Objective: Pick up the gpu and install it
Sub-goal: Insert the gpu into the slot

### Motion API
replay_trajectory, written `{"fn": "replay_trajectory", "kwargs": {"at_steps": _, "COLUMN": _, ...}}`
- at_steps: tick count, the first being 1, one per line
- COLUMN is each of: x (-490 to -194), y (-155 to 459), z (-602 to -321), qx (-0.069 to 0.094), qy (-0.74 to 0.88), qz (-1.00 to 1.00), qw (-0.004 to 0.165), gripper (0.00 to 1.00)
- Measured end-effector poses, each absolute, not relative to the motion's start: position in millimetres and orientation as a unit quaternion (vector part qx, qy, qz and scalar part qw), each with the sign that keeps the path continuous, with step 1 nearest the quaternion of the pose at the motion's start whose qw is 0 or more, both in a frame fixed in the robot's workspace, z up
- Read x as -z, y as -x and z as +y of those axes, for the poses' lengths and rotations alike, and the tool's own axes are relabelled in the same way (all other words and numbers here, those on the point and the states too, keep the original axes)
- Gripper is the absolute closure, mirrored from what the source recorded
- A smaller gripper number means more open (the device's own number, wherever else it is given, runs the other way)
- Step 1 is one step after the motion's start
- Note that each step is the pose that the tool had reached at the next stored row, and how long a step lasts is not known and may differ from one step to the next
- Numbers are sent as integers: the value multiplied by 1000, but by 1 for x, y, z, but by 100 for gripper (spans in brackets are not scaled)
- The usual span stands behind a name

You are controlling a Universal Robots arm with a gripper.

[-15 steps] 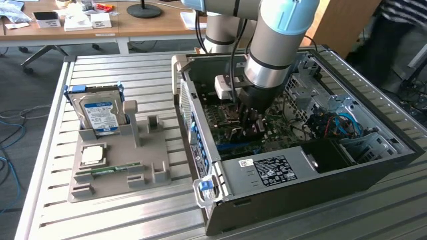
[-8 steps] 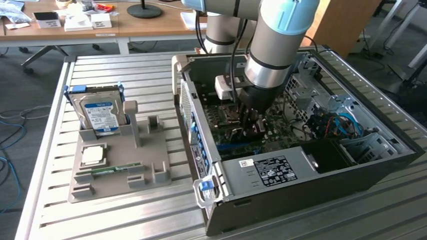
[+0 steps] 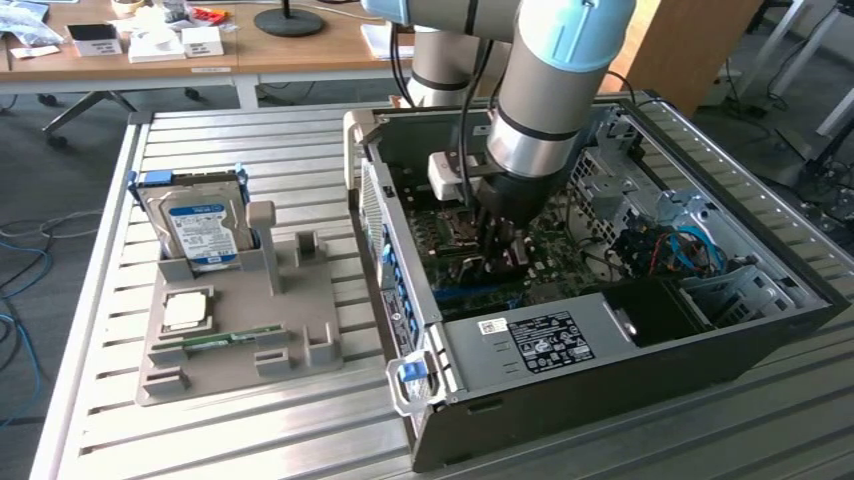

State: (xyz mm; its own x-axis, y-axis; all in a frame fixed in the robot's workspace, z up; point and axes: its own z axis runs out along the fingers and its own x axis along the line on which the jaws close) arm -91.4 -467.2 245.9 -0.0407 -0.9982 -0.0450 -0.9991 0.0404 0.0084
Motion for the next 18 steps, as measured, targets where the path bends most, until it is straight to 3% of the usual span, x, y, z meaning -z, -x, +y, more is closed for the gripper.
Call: {"fn": "replay_trajectory", "kwargs": {"at_steps": 18, "x": -242, "y": 96, "z": -465, "qx": -19, "qy": 693, "qz": 721, "qw": 13, "gripper": 73}}
